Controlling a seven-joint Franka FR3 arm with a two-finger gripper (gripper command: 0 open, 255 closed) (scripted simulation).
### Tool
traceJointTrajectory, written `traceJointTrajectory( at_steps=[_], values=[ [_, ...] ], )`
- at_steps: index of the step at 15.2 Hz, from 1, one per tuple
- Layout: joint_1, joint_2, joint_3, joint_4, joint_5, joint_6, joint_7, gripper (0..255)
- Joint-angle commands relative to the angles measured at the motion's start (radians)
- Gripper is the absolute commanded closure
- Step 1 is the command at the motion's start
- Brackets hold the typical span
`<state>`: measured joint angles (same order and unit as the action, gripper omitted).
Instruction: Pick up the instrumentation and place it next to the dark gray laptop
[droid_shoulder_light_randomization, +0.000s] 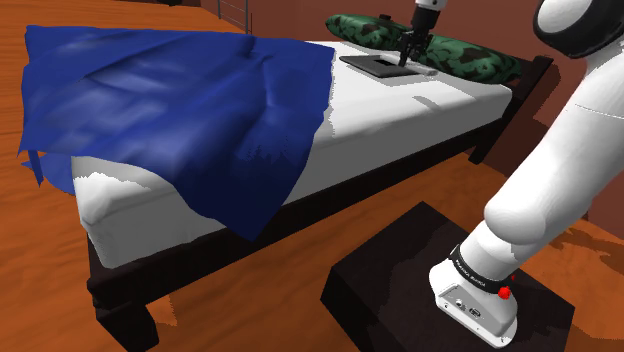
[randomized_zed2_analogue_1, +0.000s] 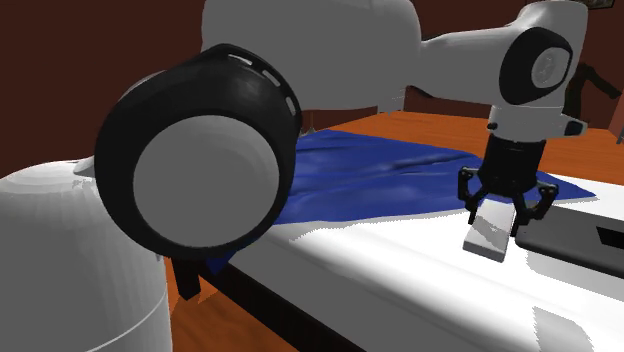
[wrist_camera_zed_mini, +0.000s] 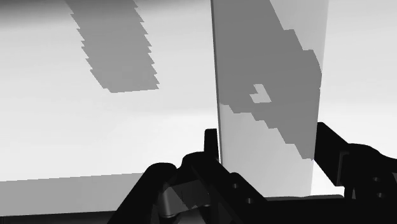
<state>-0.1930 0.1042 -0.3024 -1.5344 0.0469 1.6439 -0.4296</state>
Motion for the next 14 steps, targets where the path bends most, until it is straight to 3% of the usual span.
traceJointTrajectory(
  at_steps=[1,3,14],
  values=[
    [-0.029,0.044,-0.020,0.059,0.016,-0.018,-0.050,255],
    [-0.063,0.099,-0.039,0.129,0.037,-0.038,-0.098,255],
    [-0.054,0.077,-0.034,-0.049,0.030,0.119,-0.098,255]
  ],
)
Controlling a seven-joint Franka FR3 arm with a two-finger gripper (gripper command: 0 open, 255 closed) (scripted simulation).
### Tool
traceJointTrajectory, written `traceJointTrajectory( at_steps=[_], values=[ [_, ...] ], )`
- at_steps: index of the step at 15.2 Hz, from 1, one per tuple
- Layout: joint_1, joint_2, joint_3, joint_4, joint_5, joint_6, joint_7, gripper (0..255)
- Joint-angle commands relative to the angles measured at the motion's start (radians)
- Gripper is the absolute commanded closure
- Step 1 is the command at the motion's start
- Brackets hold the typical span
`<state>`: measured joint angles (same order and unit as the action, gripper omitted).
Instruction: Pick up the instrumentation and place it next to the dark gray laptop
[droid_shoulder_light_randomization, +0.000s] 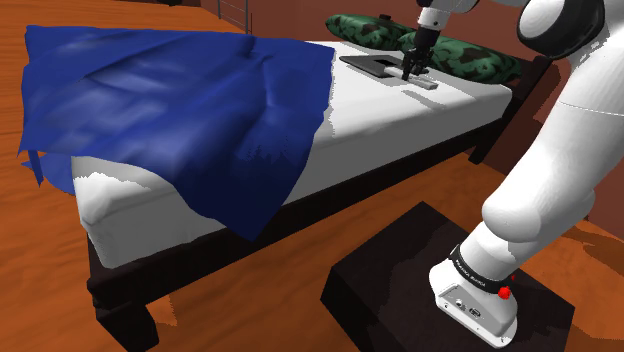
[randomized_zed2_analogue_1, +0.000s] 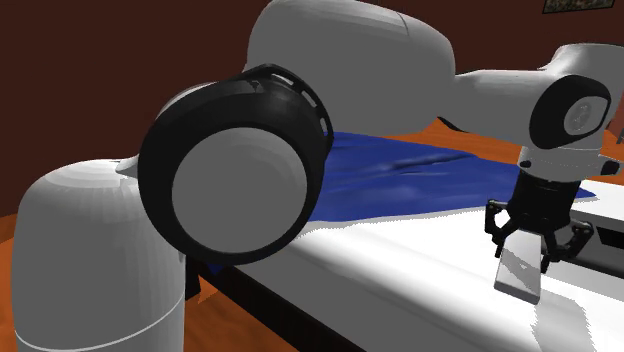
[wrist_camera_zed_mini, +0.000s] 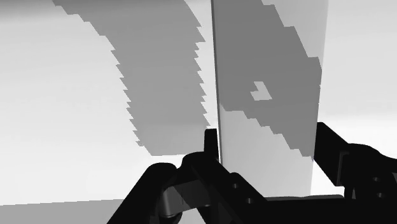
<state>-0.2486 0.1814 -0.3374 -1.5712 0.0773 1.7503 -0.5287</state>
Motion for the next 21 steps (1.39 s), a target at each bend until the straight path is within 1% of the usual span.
traceJointTrajectory(
  at_steps=[1,4,11,12,17,21],
  values=[
    [0.002,-0.001,0.001,-0.026,0.000,0.026,0.001,255],
    [0.003,-0.001,0.002,-0.067,0.001,0.067,0.000,255],
    [0.003,-0.001,0.002,-0.067,0.001,0.067,0.000,255],
    [0.003,-0.001,0.002,-0.067,0.001,0.067,0.000,0],
    [0.003,-0.001,0.002,-0.067,0.001,0.067,0.000,0],
    [-0.003,0.004,-0.001,0.067,0.001,-0.062,0.001,0]
  ],
)
